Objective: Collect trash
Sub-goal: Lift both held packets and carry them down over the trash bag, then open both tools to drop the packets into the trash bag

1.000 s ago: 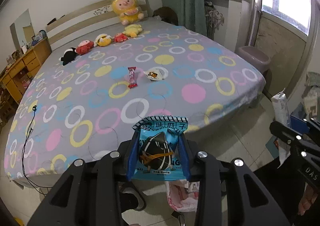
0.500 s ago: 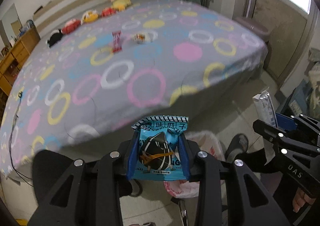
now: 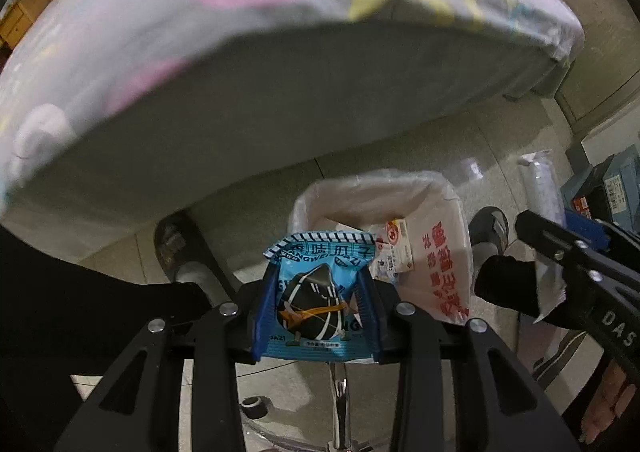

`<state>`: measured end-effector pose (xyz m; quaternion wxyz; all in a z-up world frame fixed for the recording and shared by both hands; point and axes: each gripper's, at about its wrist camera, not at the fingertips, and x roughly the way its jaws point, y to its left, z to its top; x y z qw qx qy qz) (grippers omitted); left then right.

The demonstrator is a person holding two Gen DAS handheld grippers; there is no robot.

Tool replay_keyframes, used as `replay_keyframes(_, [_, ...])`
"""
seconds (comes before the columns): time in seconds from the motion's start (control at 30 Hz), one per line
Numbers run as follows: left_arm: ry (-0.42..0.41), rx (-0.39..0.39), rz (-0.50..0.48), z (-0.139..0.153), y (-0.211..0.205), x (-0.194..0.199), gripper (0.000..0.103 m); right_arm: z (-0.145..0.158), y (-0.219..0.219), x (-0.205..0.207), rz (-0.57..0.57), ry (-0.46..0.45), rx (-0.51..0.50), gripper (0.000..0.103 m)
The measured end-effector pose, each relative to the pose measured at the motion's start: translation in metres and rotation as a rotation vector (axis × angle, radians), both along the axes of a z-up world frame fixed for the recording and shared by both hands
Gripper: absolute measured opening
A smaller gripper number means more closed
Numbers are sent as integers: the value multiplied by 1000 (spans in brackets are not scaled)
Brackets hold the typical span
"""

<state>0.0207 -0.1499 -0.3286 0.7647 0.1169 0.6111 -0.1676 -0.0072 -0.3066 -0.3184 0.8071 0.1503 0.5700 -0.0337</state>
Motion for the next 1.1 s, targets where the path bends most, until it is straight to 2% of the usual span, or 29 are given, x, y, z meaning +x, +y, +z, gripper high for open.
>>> replay_keyframes(0.23, [75,-7,-14,-31,-12,0,36,-29,2,5,-7,80,25,37])
replay_keyframes(0.53, [93,-1,-33,-38,-18,-3,37,-34,-2,8,-27,93,47,38])
replay_keyframes(0.6, [93,1,-40,-37,-20,-4,43,-34,-3,8,-37,86,42,38])
replay_keyframes(0.73, [74,8,-54,-33,-23,-7,55,-33,-9,8,-62,74,64,59])
replay_keyframes(0.9, [81,6,-39,-33,-19,-6,65,-31,-15,6,-93,66,80,66])
replay_keyframes(1.1, [90,-15,-10,-33,-13,-2,66,-30,-19,5,-116,57,84,71])
